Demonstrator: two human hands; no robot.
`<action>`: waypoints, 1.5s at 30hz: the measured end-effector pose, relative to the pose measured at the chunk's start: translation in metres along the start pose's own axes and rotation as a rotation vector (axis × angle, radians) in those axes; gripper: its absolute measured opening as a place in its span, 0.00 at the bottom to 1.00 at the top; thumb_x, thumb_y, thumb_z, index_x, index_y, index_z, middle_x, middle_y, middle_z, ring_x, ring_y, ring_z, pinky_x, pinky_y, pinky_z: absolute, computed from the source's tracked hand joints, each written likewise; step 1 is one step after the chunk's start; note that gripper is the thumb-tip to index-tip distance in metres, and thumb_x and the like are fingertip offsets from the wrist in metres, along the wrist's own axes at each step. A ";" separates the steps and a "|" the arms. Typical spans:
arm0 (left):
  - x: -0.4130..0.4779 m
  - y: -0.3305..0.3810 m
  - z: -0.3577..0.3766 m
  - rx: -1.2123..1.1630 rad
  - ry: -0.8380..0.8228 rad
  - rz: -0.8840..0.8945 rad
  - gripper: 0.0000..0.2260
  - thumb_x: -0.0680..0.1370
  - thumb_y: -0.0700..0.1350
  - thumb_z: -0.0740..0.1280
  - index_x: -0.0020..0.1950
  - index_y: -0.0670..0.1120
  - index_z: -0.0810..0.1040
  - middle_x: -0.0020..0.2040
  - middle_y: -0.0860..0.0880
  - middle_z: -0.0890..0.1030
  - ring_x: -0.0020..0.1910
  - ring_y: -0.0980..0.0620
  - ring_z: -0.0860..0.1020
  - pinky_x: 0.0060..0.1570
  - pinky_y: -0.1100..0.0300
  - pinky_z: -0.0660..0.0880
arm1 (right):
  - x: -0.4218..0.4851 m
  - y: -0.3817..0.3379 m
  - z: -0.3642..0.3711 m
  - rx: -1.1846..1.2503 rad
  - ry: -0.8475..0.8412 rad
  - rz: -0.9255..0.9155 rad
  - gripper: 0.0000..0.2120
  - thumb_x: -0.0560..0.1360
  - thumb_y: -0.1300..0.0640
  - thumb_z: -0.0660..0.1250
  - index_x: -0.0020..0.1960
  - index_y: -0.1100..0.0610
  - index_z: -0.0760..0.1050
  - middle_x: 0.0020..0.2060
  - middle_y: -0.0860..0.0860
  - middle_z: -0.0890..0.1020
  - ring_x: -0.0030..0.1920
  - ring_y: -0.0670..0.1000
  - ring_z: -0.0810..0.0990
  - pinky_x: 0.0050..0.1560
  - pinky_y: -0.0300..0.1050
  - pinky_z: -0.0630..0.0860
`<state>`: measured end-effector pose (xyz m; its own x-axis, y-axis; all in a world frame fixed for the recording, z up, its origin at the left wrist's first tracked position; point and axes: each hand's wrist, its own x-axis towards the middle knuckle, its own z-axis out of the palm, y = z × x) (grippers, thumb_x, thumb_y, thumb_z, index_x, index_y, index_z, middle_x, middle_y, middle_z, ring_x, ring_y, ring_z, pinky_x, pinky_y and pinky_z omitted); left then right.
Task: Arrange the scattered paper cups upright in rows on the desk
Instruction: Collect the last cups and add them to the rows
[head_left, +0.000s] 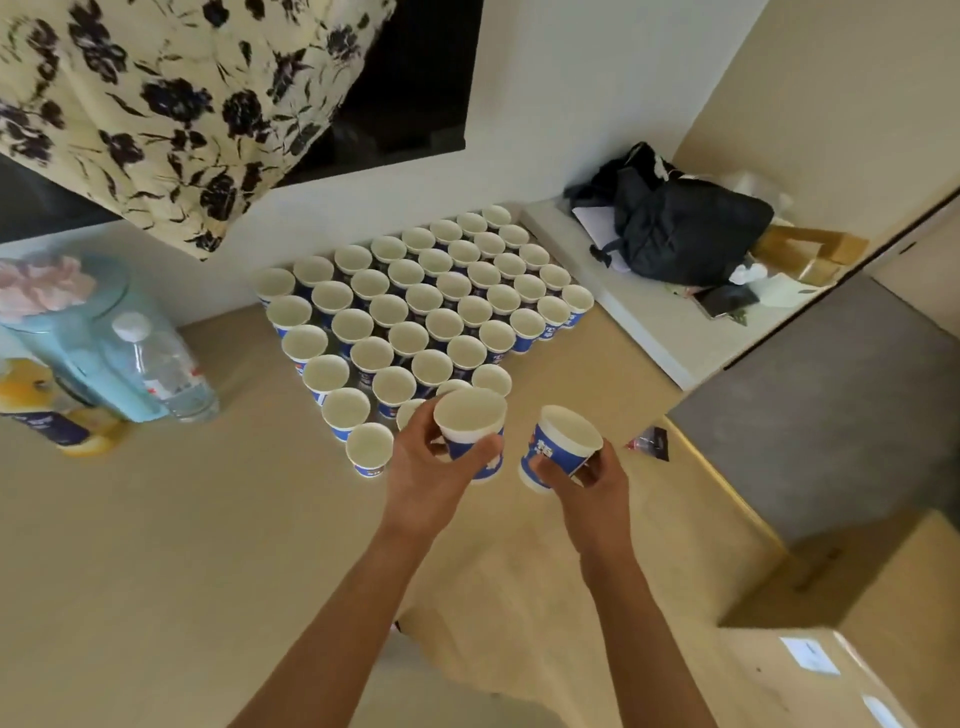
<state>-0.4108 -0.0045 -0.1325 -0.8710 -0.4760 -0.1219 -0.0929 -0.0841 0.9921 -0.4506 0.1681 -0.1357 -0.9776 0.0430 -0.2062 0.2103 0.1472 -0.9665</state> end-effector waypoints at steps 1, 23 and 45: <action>0.009 0.000 0.006 0.006 0.003 -0.005 0.29 0.61 0.57 0.77 0.61 0.55 0.79 0.53 0.58 0.84 0.53 0.57 0.82 0.50 0.61 0.80 | 0.015 -0.002 -0.001 -0.003 -0.007 0.004 0.26 0.70 0.63 0.79 0.64 0.50 0.76 0.55 0.44 0.84 0.54 0.44 0.83 0.51 0.40 0.78; 0.111 -0.003 0.136 -0.001 0.660 -0.090 0.25 0.65 0.48 0.78 0.61 0.52 0.79 0.50 0.61 0.84 0.49 0.62 0.82 0.48 0.66 0.78 | 0.305 0.023 0.018 -0.080 -0.615 -0.032 0.27 0.67 0.68 0.78 0.63 0.55 0.75 0.54 0.50 0.84 0.51 0.44 0.84 0.47 0.34 0.78; 0.101 -0.014 0.185 0.068 0.809 -0.116 0.28 0.62 0.54 0.77 0.61 0.53 0.79 0.52 0.58 0.85 0.52 0.54 0.83 0.53 0.56 0.80 | 0.336 0.127 0.019 -0.300 -0.729 -0.114 0.29 0.67 0.66 0.77 0.57 0.42 0.70 0.51 0.42 0.80 0.49 0.40 0.81 0.56 0.57 0.82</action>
<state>-0.5868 0.1101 -0.1538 -0.2394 -0.9539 -0.1812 -0.2129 -0.1305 0.9683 -0.7527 0.1828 -0.3306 -0.7326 -0.6304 -0.2568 0.0009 0.3763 -0.9265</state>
